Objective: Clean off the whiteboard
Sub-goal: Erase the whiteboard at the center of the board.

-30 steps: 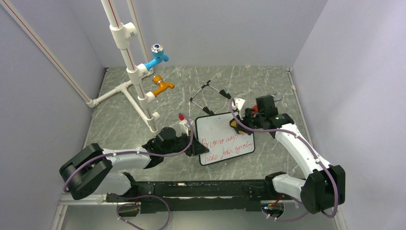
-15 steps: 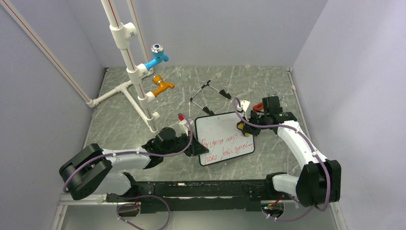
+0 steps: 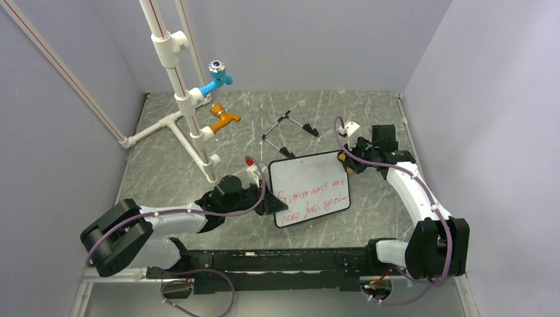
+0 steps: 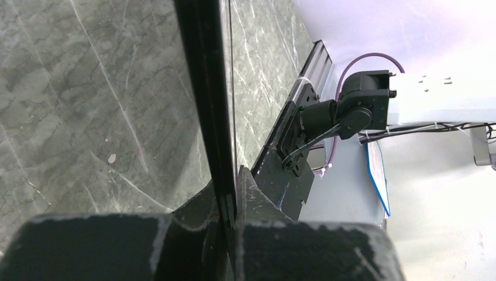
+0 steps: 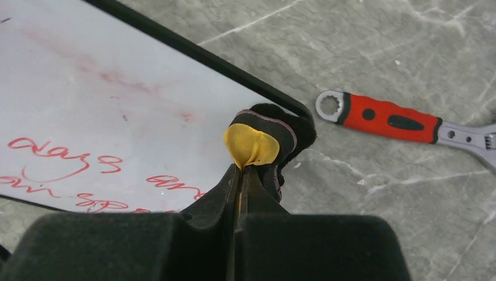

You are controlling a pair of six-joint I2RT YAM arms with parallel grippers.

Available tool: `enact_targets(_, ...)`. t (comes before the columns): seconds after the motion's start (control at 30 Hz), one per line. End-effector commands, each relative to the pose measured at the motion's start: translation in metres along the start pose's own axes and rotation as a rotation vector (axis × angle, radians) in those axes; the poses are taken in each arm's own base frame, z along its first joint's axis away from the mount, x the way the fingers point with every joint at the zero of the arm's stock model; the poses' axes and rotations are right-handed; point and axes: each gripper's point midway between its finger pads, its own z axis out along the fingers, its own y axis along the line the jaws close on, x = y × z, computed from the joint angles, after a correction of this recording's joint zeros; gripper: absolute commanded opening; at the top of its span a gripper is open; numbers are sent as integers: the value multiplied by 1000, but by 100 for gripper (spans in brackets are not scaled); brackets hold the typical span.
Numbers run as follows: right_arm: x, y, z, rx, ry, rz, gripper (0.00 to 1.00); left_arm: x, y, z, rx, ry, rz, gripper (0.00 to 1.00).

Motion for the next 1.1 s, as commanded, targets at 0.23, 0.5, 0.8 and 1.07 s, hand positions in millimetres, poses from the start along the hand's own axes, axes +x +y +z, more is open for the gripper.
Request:
enact_targets(0.23,38,33,-6,-124,83,-130,0,-16,-48,-3,208,-38,138,0)
enact_targets(0.5,-22,-31,-7,74,-24,-26,0,-16,-47,-5,194,-40,138,0)
enact_targets(0.8,-38,19,-2,-149,-80,-81,0,-16,-47,-4,200,-38,140,0)
enact_targets(1.07,16,57,-5,-210,19,-103,0,-16,-47,-6,203,-42,141,0)
